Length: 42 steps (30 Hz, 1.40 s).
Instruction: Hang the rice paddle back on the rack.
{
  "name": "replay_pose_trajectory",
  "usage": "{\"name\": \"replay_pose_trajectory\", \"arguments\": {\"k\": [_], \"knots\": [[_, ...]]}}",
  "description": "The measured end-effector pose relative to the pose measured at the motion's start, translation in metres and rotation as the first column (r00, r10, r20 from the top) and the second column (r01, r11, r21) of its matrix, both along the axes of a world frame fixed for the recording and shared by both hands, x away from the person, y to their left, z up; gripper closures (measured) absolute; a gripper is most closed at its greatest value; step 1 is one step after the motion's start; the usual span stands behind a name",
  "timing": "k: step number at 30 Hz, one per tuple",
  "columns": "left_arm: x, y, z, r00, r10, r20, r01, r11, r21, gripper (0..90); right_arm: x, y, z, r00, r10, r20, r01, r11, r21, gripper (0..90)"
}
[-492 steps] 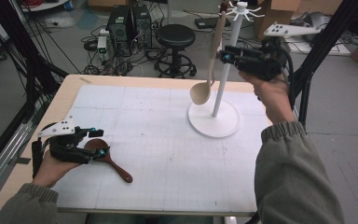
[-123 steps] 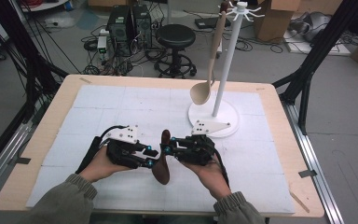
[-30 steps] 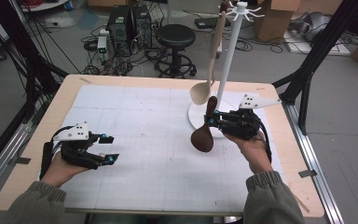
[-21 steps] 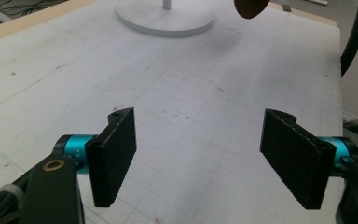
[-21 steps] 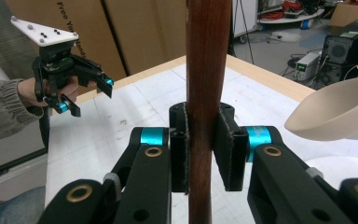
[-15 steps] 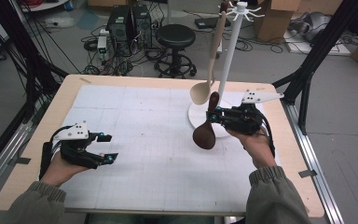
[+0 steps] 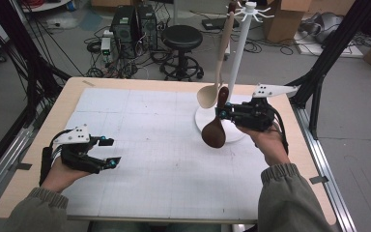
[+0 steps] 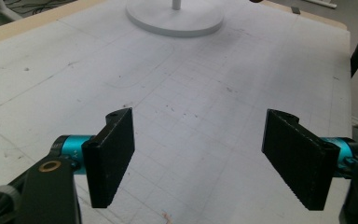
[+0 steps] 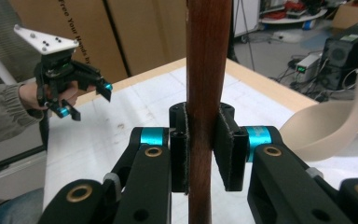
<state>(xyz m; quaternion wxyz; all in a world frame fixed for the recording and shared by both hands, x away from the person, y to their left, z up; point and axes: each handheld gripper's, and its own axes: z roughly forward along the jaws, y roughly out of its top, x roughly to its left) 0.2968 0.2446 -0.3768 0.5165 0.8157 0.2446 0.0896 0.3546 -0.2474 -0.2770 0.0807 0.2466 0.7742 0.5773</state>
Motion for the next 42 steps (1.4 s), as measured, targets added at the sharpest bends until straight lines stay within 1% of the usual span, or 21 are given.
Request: {"name": "replay_pose_trajectory", "arguments": {"k": [11, 19, 22, 25, 33, 34, 37, 42], "knots": [[0.000, 0.000, 0.000, 1.0000, -0.001, 0.003, 0.001, 1.0000, -0.006, 25.7, 0.009, -0.002, 0.022, 0.9994, -0.021, 0.028, 0.021, 1.000, -0.007, 77.4], [0.000, 0.000, 0.000, 1.0000, -0.007, 0.004, 0.007, 1.0000, 0.000, 25.3, 0.020, -0.004, 0.045, 0.9984, -0.034, 0.045, 0.034, 0.999, -0.006, 77.4], [-0.001, 0.000, 0.001, 1.0000, -0.005, 0.005, 0.005, 1.0000, -0.007, 25.1, 0.025, -0.006, 0.052, 0.9977, -0.042, 0.054, 0.042, 0.999, -0.003, 77.4], [-0.001, 0.001, 0.001, 1.0000, -0.006, 0.005, 0.006, 0.9999, -0.009, 25.0, 0.029, -0.006, 0.057, 0.9975, -0.045, 0.055, 0.045, 0.999, 0.003, 77.4], [-0.001, 0.002, 0.000, 1.0000, -0.004, 0.005, 0.004, 1.0000, -0.006, 24.8, 0.037, -0.005, 0.068, 0.9961, -0.058, 0.066, 0.059, 0.998, -0.007, 77.4], [-0.002, 0.002, 0.000, 1.0000, -0.004, 0.004, 0.004, 1.0000, -0.005, 24.8, 0.037, -0.006, 0.070, 0.9964, -0.059, 0.060, 0.060, 0.998, -0.006, 77.4], [-0.002, 0.003, 0.001, 1.0000, 0.000, 0.006, 0.000, 1.0000, -0.007, 24.7, 0.039, -0.006, 0.077, 0.9954, -0.062, 0.073, 0.063, 0.998, -0.009, 77.4], [-0.003, 0.005, 0.000, 1.0000, 0.005, 0.008, -0.005, 1.0000, -0.005, 24.4, 0.043, -0.007, 0.087, 0.9941, -0.068, 0.084, 0.068, 0.998, 0.000, 77.3]]}}
